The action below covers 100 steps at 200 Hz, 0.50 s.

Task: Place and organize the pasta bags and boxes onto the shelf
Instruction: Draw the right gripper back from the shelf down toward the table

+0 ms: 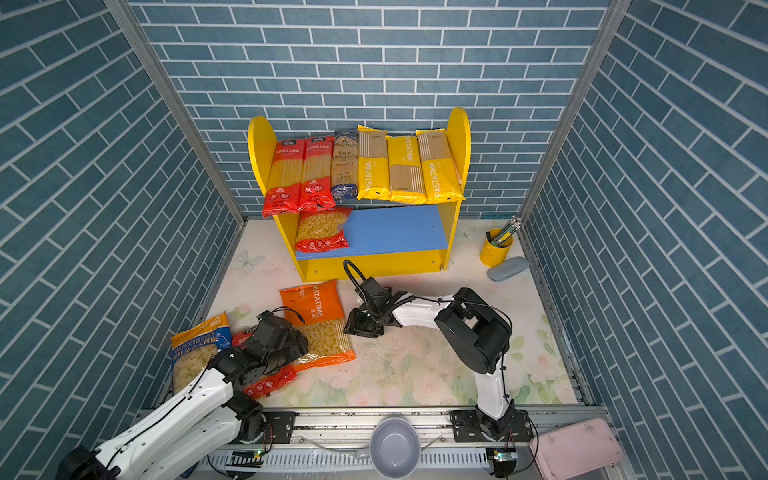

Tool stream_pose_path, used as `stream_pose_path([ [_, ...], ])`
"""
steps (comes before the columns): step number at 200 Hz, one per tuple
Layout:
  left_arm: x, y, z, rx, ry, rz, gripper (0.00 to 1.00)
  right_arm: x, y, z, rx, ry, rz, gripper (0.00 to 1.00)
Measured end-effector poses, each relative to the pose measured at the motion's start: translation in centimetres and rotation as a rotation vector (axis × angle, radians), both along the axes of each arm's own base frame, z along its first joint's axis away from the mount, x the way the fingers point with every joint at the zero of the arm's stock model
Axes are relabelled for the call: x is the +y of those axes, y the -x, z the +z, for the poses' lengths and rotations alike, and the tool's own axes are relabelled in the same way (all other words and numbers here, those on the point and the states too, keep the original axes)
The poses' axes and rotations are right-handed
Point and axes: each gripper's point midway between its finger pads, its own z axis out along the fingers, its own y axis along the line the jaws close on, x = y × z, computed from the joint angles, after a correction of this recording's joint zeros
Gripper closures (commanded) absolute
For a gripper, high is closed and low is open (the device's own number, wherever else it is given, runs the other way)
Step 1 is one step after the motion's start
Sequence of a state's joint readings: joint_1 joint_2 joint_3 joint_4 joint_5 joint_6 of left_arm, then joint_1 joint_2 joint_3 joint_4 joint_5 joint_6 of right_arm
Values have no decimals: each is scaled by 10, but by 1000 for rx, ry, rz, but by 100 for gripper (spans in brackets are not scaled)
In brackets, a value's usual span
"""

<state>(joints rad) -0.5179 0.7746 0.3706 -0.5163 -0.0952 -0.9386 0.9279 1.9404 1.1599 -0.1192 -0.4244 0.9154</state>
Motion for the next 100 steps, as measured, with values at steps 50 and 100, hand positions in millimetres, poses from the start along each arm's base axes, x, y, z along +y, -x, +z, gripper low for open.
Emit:
stream_pose_path([
  [50,-7,-7,-2,-36,43,6,28,23,-4,-2,11,-62,42,70],
  [100,-9,-7,0,-47,44,-1,29,24,-8,1,0,-78,30,98],
])
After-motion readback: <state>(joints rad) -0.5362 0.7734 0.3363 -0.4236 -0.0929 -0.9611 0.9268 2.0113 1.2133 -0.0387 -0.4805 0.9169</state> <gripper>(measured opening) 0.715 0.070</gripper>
